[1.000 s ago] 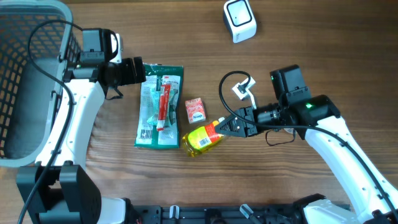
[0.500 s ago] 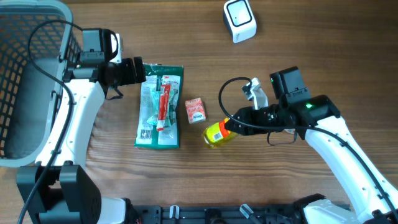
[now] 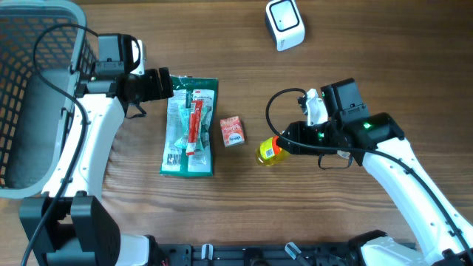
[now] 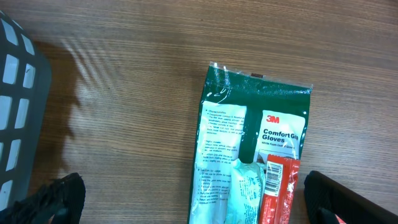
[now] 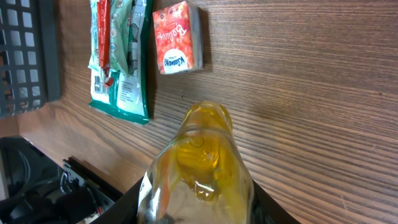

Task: Scan the item barcode
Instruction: 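Carry the yellow bottle up to the white scanner with the right gripper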

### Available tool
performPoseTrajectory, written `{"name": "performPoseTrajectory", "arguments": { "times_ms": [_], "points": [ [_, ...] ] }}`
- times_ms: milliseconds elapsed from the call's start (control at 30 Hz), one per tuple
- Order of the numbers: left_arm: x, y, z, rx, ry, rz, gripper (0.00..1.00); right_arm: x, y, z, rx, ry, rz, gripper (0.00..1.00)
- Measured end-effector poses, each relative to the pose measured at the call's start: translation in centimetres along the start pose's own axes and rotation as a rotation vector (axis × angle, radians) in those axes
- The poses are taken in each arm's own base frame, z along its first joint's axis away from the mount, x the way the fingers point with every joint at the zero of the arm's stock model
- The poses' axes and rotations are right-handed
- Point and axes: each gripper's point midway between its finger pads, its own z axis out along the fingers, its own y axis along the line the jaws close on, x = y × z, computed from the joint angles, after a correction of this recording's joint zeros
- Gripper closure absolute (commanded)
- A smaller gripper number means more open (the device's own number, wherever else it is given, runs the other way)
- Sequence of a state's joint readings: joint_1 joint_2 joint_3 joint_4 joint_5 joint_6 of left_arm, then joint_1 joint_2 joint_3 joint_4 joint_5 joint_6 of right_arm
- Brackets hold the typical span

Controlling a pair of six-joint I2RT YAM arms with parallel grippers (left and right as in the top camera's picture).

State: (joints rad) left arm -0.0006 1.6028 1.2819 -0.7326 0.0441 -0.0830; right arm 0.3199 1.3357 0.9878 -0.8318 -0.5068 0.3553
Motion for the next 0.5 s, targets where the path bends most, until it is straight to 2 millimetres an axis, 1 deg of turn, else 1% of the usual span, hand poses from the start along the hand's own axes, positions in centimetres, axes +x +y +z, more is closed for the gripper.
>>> {"name": "performPoseTrajectory", "arguments": {
  "times_ms": [133, 200, 233, 267, 300, 333, 400, 433, 467, 500],
  "points": [
    [0.0, 0.0, 0.0, 0.000, 0.000, 0.000, 0.00, 0.0, 0.0, 0.0, 0.001, 0.002, 0.000, 0.74],
    [0.0, 0.0, 0.0, 0.000, 0.000, 0.000, 0.01, 0.2, 0.2, -1.0, 0.015, 0.024, 0.011, 0.74],
    [0.0, 0.0, 0.0, 0.000, 0.000, 0.000, 0.00, -0.3, 0.7, -2.1, 0.020, 0.022, 0.004, 0.74],
    [0.0, 0.0, 0.0, 0.000, -0.001, 0.000, 0.00, -1.3, 1.6, -3.7, 0.025, 0.005, -0.013, 0.75],
    [0.0, 0.0, 0.0, 0.000, 0.000, 0.000, 0.00, -2.1, 2.2, -4.9, 0.030, -0.008, -0.027, 0.77],
    [0.0, 0.0, 0.0, 0.000, 0.000, 0.000, 0.00, -3.9, 3.5, -7.3, 0.034, -0.051, -0.059, 0.79],
    [0.0, 0.0, 0.0, 0.000, -0.001, 0.000, 0.00, -6.3, 5.3, -10.9, 0.055, -0.106, -0.103, 0.78],
    [0.0, 0.0, 0.0, 0.000, 0.000, 0.000, 0.00, -8.5, 6.6, -13.4, 0.074, -0.167, -0.153, 0.78],
    [-0.1, 0.0, 0.0, 0.000, -0.002, 0.000, 0.00, -9.4, 7.0, -14.5, 0.101, -0.182, -0.169, 0.78],
    [0.0, 0.0, 0.0, 0.000, 0.001, 0.000, 0.00, -10.2, 7.3, -15.2, 0.116, -0.202, -0.183, 0.78]
  ]
}}
